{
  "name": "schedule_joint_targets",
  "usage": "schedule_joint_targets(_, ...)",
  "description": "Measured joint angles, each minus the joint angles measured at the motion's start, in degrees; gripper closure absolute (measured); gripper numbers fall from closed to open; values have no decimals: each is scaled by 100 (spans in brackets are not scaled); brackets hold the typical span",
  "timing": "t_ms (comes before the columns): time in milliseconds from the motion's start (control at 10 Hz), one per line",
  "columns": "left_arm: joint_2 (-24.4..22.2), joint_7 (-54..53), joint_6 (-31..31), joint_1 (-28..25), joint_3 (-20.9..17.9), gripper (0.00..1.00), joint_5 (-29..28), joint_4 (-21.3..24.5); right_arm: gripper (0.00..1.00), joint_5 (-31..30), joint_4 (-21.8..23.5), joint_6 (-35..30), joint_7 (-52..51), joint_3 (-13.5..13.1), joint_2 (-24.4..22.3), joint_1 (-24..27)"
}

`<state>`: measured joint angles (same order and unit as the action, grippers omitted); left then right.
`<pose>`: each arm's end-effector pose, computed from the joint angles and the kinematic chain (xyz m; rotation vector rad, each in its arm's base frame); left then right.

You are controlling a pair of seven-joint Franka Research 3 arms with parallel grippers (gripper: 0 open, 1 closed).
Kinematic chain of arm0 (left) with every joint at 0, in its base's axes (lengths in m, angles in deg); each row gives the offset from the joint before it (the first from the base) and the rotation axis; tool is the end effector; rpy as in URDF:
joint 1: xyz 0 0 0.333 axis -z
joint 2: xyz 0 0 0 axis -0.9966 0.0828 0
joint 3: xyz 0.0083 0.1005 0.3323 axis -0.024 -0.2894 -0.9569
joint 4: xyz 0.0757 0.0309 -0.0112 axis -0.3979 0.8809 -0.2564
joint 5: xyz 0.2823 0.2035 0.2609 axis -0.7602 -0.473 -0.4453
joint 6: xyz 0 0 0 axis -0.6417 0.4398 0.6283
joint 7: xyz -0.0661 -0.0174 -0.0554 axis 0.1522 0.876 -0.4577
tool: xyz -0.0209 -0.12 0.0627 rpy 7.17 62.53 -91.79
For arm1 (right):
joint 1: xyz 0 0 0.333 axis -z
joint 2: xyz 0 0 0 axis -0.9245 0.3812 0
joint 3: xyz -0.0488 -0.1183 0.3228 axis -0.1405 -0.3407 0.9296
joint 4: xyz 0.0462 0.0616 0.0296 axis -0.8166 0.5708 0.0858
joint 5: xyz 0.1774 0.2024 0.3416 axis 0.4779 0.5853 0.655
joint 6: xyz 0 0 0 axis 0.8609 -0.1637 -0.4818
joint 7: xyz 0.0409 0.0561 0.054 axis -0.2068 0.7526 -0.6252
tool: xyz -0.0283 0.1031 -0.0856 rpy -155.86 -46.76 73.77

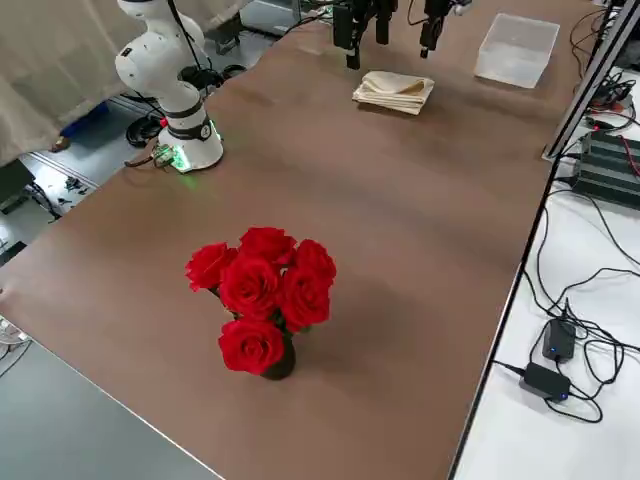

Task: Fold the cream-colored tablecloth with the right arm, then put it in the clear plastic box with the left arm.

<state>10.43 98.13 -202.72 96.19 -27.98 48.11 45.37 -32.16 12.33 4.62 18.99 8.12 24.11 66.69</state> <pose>0.5457 -0.4758 0.3328 2.9658 0.0203 0.0935 0.6153 -0.0442 0.6702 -3.1226 0.1715 -0.1628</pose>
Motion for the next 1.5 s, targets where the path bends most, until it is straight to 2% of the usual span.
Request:
schedule_joint_targets(400,-680,-1258,-71,18,-887,6,1303,750,0,0,1,0,0,-4,0,6)
schedule_joint_targets(500,-792,-1526,-341,16,-1032,6,1602,1034,0,0,1,0,0,-4,0,6)
schedule_joint_targets(700,-886,-1990,-1483,20,-1268,6,2241,1764,0,0,2,0,0,-6,0,7)
schedule_joint_targets(900,-885,-2180,-2426,27,-1297,5,2393,2481,0,2,3,3,1,-6,0,7)
schedule_joint_targets(1100,-854,-2674,-2657,36,-1297,5,2420,2983,0,45,3,5,2,-4,0,5)
schedule_joint_targets(1300,-601,-3228,-2695,49,-1284,5,2474,3097,0,47,3,7,3,-3,0,5)
schedule_joint_targets(1500,-279,-4163,-2840,50,-1271,2,3054,3009,0,48,3,7,4,-4,0,5)
